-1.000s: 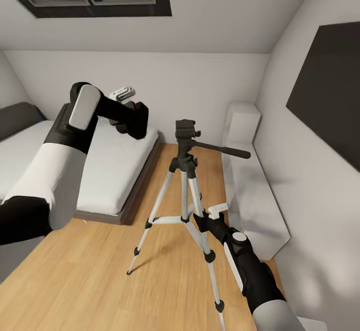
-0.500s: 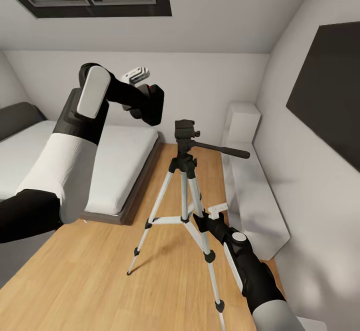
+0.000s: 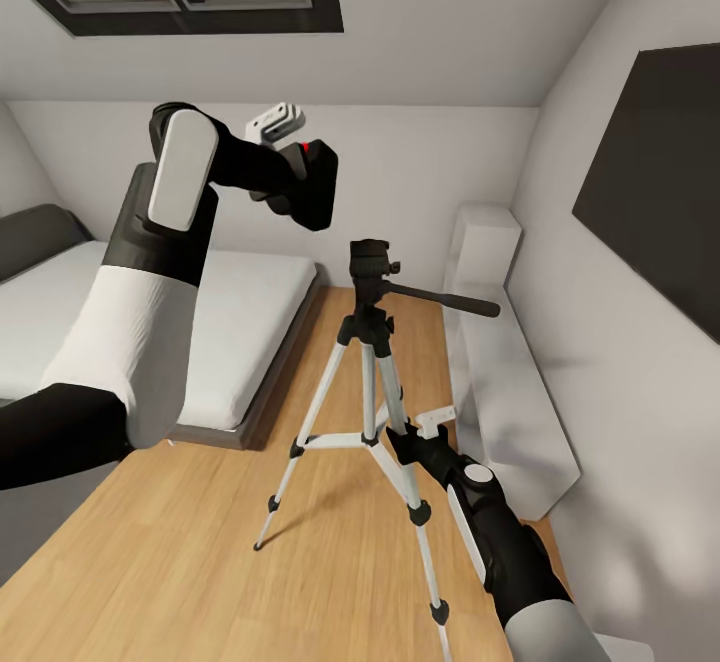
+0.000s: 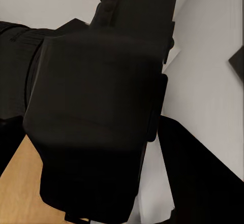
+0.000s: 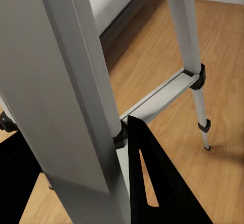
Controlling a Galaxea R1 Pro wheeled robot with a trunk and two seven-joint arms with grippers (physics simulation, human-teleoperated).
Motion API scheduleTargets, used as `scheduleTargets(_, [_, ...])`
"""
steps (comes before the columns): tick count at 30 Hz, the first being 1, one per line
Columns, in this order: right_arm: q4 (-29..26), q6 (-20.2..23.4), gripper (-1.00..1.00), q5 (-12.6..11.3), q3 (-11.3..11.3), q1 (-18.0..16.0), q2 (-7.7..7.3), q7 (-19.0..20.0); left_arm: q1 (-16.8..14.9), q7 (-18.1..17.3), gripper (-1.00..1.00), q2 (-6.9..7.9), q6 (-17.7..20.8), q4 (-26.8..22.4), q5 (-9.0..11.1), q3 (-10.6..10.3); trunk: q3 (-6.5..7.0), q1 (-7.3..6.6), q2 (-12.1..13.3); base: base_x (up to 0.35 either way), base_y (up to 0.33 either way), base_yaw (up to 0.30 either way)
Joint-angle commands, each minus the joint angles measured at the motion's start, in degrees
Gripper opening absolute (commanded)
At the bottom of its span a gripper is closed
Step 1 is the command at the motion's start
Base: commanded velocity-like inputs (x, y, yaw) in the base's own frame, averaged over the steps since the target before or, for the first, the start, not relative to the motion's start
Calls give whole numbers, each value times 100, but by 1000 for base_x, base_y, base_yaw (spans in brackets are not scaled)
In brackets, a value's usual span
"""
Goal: Attach the digital camera to the camera tripod in the bedroom.
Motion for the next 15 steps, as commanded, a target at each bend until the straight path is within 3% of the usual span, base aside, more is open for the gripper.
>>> scheduleTargets(1, [45, 53, -100, 143, -19, -2, 1, 33, -7, 45, -100, 0, 8, -5, 53, -4, -12, 4, -9, 0, 0, 0])
scheduleTargets(15, [52, 53, -100, 135, -12, 3, 23, 39, 1, 160, -100, -59, -59, 0, 3, -22, -12, 4, -9, 0, 0, 0])
